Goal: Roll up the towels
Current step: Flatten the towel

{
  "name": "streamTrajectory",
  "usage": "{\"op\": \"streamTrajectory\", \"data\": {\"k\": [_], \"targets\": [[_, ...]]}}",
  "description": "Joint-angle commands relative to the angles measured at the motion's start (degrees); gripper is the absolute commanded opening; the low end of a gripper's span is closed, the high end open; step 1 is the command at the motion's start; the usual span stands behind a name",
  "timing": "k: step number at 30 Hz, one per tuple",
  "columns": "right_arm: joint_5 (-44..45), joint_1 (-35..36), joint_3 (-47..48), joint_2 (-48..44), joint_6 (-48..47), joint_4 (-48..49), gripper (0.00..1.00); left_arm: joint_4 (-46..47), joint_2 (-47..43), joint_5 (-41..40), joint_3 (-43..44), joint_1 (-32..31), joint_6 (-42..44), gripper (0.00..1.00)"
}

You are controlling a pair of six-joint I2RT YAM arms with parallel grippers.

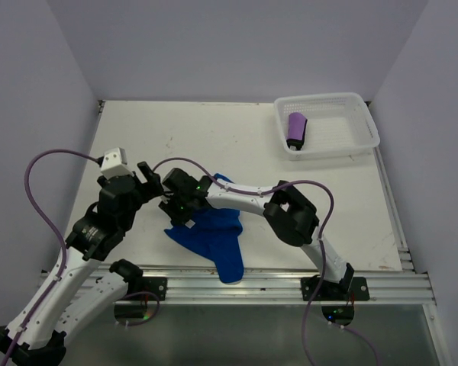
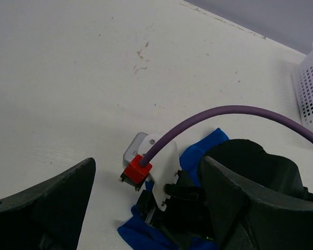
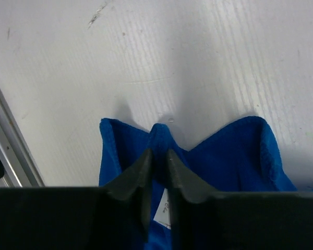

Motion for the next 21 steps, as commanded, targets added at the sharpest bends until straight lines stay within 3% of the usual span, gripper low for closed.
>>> {"op": "streamTrajectory", "data": {"k": [1, 4, 10, 21], "targets": [[4.11, 0.03, 0.58, -1.23, -0.97, -1.12, 0.15, 2.35, 0.08, -0.98, -0.82, 0.23, 1.12, 0.86], [6.39, 0.03, -0.31, -2.73, -0.53, -0.24, 0.00, 2.27, 0.08, -0.81, -0.64, 0.15, 1.04, 0.86], [9.65, -1.11, -0.57, -9.84, 0.96, -1.47, 0.00, 2.09, -0.45, 0.33, -0.46, 0.23, 0.33, 0.86], [18.08, -6.56, -11.37, -34.71, 6.58, -3.40, 0.00, 3.32, 0.51, 4.38, -0.73, 0.15, -2.04, 0.86]]}}
